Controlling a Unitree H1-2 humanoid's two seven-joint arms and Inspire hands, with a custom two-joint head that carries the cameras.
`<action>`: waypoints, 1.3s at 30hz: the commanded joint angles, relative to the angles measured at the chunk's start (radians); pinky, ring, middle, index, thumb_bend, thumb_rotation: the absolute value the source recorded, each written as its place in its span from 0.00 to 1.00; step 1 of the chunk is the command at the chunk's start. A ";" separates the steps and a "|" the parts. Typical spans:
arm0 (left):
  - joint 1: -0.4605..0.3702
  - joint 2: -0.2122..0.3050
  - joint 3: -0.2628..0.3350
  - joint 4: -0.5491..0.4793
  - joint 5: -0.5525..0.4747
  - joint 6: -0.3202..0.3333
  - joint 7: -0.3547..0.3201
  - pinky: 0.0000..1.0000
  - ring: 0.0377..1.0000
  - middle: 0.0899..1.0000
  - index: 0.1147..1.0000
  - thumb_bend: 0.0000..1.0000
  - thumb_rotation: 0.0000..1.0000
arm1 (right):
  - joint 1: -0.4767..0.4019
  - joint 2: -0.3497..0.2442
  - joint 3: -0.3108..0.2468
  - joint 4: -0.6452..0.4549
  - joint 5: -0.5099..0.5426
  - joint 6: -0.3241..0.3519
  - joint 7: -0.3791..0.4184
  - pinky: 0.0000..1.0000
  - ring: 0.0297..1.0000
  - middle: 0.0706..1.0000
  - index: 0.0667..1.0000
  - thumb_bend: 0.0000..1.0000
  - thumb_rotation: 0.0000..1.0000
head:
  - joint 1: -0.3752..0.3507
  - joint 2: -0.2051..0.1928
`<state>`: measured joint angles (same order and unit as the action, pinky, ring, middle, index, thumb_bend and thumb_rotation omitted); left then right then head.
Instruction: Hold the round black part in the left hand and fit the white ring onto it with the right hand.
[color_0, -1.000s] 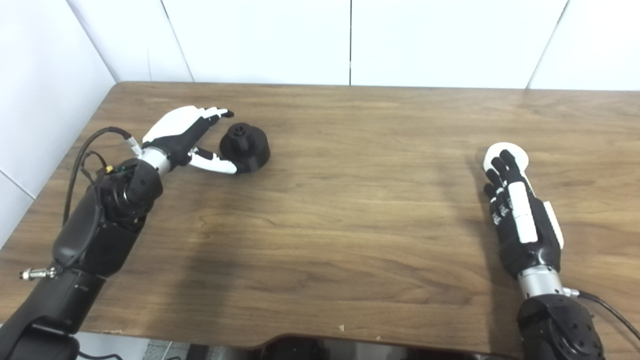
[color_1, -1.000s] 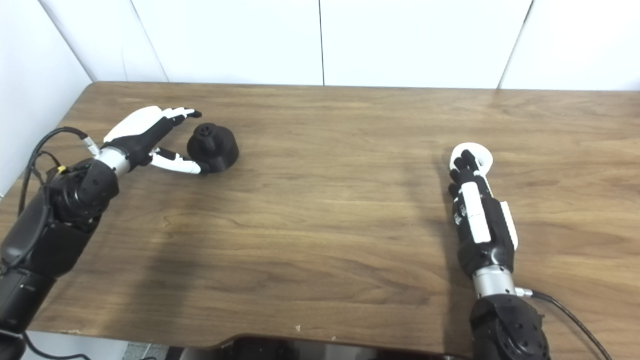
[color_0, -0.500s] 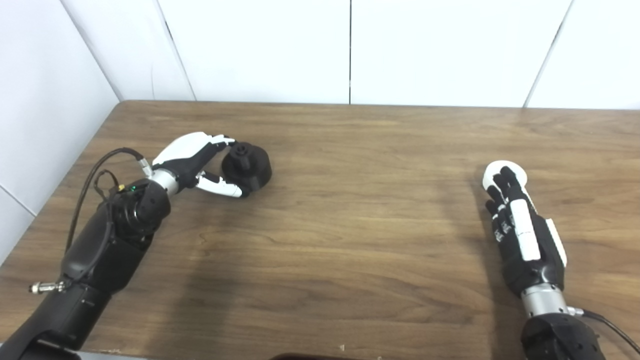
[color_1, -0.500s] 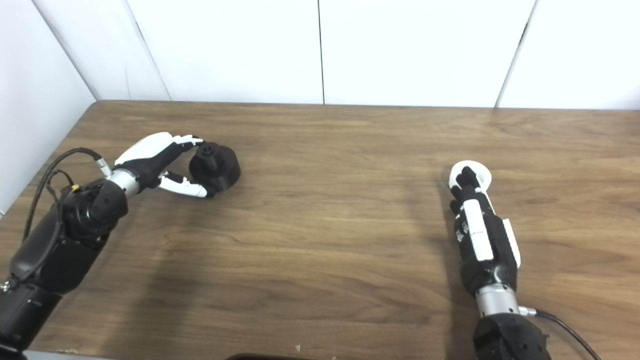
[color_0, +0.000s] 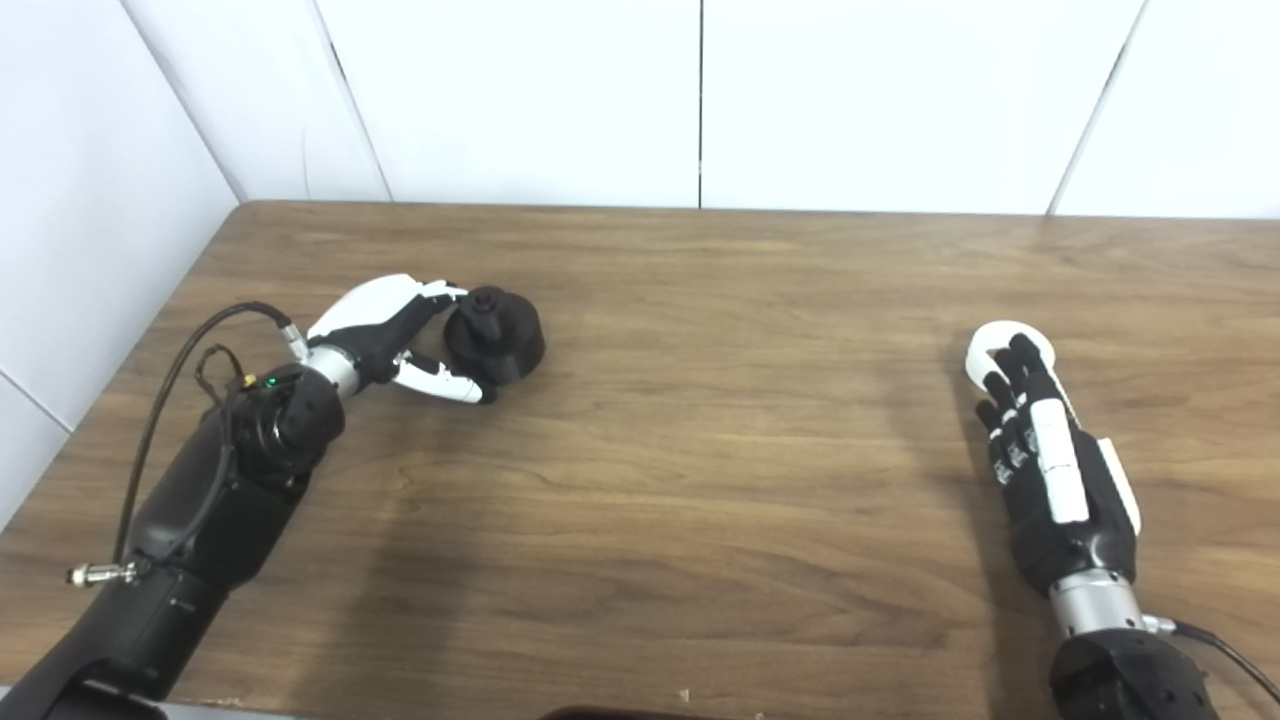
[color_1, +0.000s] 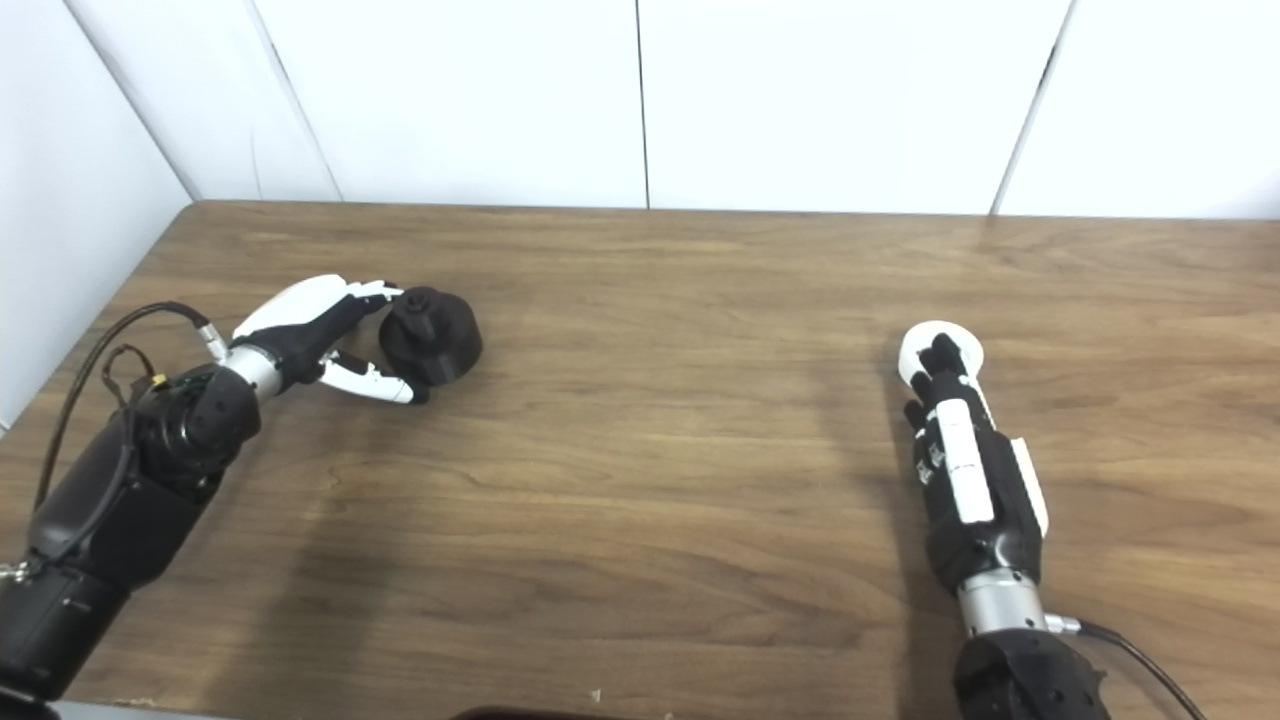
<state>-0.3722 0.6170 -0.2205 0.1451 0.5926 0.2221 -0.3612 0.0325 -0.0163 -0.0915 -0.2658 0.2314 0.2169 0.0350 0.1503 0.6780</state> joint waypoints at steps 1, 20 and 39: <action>-0.059 0.014 0.009 -0.005 0.017 -0.004 0.024 0.86 1.00 0.98 0.87 1.00 0.43 | 0.001 -0.012 0.005 -0.038 0.002 -0.036 0.018 1.00 0.98 0.97 0.96 0.60 0.77 | 0.001 0.001; -0.057 -0.010 0.013 0.025 0.024 -0.030 0.053 0.84 1.00 0.97 0.86 0.97 0.43 | 0.011 -0.017 0.004 -0.047 -0.006 -0.029 0.022 1.00 0.97 0.96 0.95 0.62 0.77 | 0.002 0.003; -0.055 -0.022 0.025 0.036 -0.007 -0.042 0.068 0.82 0.98 0.93 0.68 0.85 0.34 | 0.013 -0.021 -0.004 -0.040 -0.002 -0.036 0.027 1.00 0.97 0.95 0.95 0.63 0.76 | 0.000 0.006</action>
<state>-0.3874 0.5823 -0.2071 0.1865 0.5905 0.2013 -0.3141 0.0405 -0.0276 -0.0949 -0.2733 0.2248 0.2172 0.0510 0.1503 0.6841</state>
